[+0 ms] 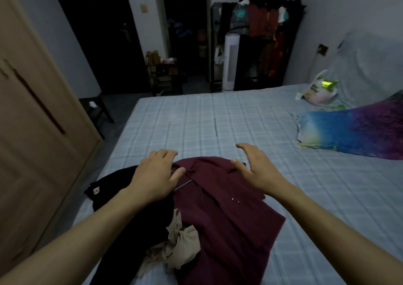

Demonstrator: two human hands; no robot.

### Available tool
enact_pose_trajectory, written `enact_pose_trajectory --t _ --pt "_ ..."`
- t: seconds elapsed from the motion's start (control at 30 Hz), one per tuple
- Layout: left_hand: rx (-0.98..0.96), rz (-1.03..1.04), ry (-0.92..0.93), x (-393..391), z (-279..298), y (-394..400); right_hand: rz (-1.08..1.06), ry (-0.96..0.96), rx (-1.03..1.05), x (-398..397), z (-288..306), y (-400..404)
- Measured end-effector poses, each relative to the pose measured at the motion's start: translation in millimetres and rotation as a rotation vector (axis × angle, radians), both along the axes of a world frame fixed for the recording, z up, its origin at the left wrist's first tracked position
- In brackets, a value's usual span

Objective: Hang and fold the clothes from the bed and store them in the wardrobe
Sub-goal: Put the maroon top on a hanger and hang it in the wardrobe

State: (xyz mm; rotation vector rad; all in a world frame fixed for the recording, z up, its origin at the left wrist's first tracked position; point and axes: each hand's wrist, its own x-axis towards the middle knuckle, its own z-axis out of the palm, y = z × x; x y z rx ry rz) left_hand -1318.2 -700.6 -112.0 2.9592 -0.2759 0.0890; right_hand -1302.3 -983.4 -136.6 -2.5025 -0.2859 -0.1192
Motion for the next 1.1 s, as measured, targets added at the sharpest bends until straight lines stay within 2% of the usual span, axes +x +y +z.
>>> enact_pose_trajectory --t 0.23,0.63,0.9,1.1 --pt "0.003 0.075 0.042 16.5 -12.6 4.6 0.087 0.038 0.037 29.9 -20.6 10.1" --pt "-0.188 0.06 0.138 100.5 -87.3 15.6 0.117 0.09 -0.161 98.9 -52.7 21.3" --pt "-0.137 0.133 0.243 152.8 -140.7 30.5 0.202 0.201 -0.107 171.4 -116.4 35.7" --pt "-0.127 0.202 0.302 220.4 -188.1 47.6 0.231 0.293 -0.089 245.9 -174.0 51.1"
